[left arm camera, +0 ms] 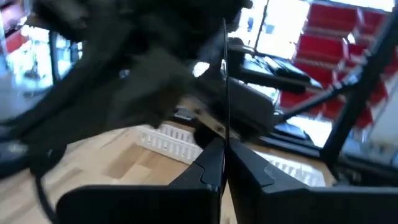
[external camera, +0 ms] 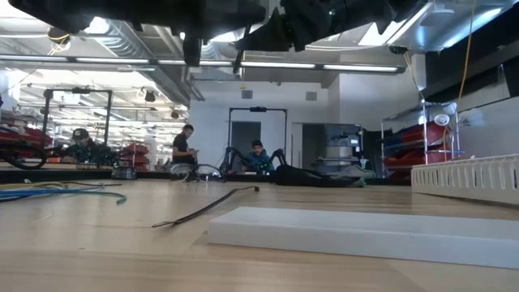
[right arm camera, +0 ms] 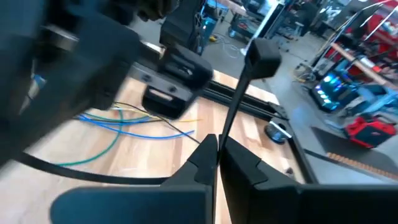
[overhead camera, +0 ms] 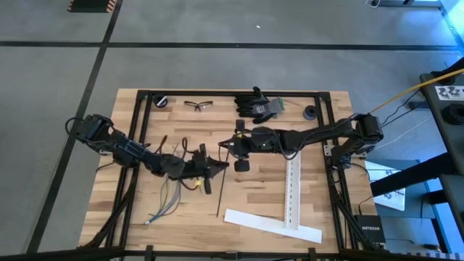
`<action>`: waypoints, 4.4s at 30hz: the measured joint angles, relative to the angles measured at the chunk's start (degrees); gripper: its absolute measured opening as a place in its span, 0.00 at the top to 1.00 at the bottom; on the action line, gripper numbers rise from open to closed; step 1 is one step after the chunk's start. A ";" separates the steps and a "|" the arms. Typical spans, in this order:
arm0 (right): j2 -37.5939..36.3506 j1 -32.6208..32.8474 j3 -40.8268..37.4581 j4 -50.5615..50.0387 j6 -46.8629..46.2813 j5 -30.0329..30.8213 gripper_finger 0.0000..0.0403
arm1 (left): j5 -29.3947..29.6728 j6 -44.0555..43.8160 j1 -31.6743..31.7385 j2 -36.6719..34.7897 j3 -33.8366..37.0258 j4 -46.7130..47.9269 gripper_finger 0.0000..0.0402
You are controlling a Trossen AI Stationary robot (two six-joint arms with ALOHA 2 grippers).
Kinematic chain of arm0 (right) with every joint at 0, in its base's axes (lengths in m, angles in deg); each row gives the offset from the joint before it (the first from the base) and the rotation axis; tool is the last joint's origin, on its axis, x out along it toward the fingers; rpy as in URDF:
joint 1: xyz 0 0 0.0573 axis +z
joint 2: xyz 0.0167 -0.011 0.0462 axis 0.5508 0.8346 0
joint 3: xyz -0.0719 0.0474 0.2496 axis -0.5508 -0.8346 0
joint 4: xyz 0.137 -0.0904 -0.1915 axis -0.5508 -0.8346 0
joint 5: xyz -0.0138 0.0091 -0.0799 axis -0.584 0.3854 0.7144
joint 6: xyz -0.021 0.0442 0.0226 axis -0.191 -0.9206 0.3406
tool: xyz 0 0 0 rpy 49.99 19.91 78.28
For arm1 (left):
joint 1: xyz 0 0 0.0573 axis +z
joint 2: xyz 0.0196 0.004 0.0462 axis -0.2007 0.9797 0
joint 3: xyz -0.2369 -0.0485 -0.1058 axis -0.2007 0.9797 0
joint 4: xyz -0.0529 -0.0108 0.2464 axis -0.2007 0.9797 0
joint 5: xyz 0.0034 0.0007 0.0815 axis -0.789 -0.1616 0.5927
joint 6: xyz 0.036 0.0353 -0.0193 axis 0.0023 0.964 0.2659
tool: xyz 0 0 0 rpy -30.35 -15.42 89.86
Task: Ziptie cables
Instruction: Wrap the cable wires with the black zip tie
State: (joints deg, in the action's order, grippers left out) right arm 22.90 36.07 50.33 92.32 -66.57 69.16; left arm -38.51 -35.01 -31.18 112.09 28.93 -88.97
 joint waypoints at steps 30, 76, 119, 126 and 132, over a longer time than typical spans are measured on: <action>0.02 1.58 -0.02 -0.37 5.13 6.57 1.00 | 4.67 -12.36 0.58 -0.02 0.00 0.17 1.00; 0.04 3.08 -0.04 -0.44 13.23 11.64 1.00 | 5.50 -16.78 1.64 -0.04 0.02 1.92 1.00; 1.77 2.96 -0.04 0.10 16.60 16.18 1.00 | 5.29 -18.00 0.79 1.16 0.02 0.57 1.00; 1.75 2.96 -0.04 0.10 16.60 16.20 1.00 | 5.35 -17.36 0.94 1.18 0.02 -0.91 1.00; 1.75 2.96 -0.04 0.11 16.73 16.20 1.00 | 5.50 -18.01 1.04 1.18 0.02 -0.56 1.00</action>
State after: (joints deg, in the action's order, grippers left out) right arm 24.65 39.03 50.29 92.42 -49.84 85.37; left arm -33.01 -53.02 -30.14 113.28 28.95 -89.53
